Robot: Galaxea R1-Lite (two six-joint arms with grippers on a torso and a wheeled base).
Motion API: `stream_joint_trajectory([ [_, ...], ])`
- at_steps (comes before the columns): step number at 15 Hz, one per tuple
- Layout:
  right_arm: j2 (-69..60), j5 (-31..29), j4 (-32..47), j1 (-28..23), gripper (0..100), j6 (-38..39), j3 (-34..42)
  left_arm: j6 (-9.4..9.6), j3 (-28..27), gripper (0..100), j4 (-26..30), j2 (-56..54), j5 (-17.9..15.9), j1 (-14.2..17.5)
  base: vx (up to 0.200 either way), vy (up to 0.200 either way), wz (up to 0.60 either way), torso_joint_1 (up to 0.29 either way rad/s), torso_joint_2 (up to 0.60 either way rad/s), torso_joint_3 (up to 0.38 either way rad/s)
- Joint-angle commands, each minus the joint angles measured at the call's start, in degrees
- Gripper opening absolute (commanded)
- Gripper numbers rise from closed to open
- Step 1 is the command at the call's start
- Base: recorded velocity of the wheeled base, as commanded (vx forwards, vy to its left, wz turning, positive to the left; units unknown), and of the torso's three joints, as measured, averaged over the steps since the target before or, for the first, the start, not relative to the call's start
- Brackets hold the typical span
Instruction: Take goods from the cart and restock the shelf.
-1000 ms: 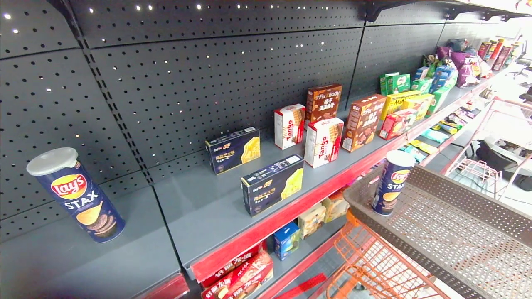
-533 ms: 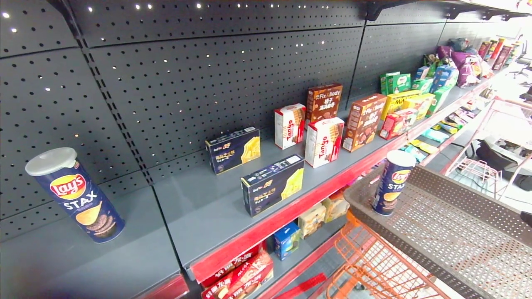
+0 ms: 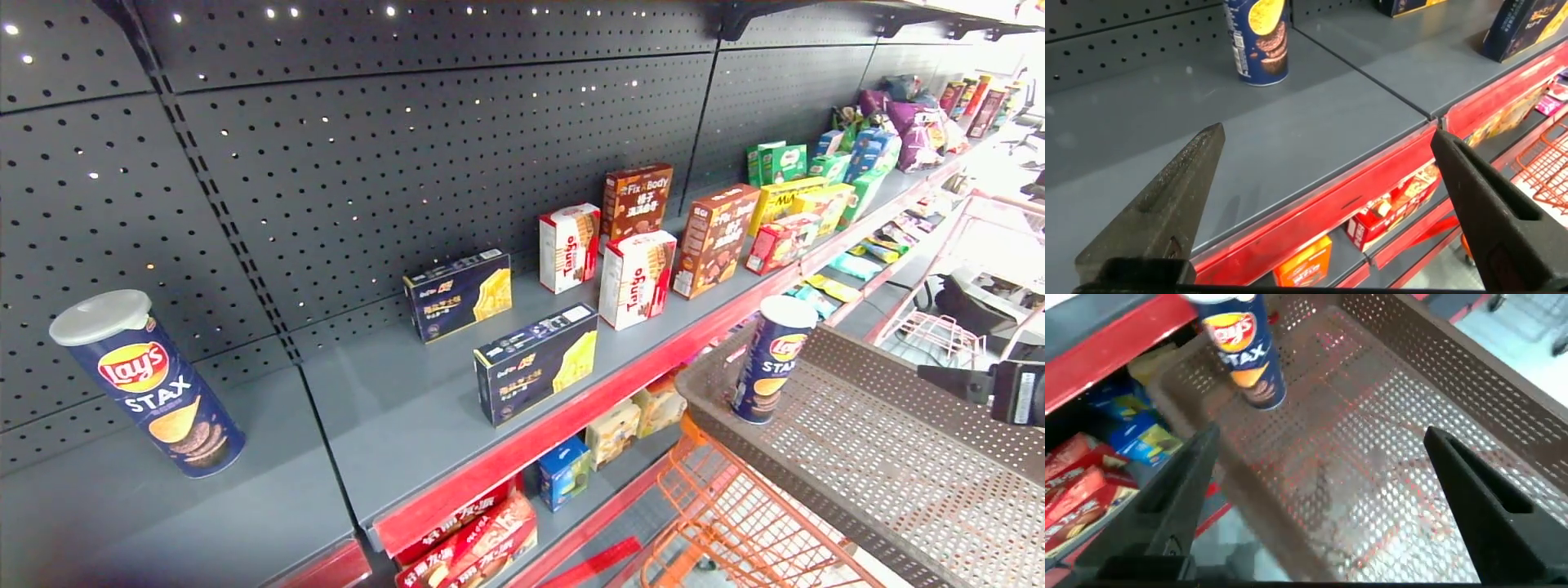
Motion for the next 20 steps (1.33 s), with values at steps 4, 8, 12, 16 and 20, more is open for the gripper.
stream_joint_trajectory([
  [4, 23.79, 0.32, -14.95, 1.42, 100, -1.24, -3.49, -0.01, 0.02, 100, 0.0, -0.02, 0.04, 0.04, 0.0, 0.0, 0.0, 0.0, 0.0, 0.0],
  [8, 27.13, 1.46, -19.34, 3.61, 100, -1.33, -3.31, -0.01, 0.02, 100, 0.0, -0.02, 0.04, 0.04, 0.0, 0.0, 0.0, 0.0, 0.0, 0.0],
  [12, 26.95, 3.13, -22.24, 7.39, 100, -1.77, -2.96, -0.01, 0.02, 100, 0.0, -0.02, -0.05, -0.04, 0.0, 0.0, 0.0, 0.0, 0.0, 0.0],
  [16, 28.01, 3.13, -26.29, 9.15, 100, -4.14, -2.7, -0.01, 0.02, 100, 0.0, -0.02, -0.05, 0.04, 0.0, 0.0, 0.0, 0.0, 0.0, 0.0],
  [20, 32.05, 3.13, -31.65, 9.68, 100, -6.25, -2.96, -0.01, -0.06, 100, 0.0, -0.02, 0.04, 0.04, 0.0, 0.0, 0.0, 0.0, 0.0, 0.0],
])
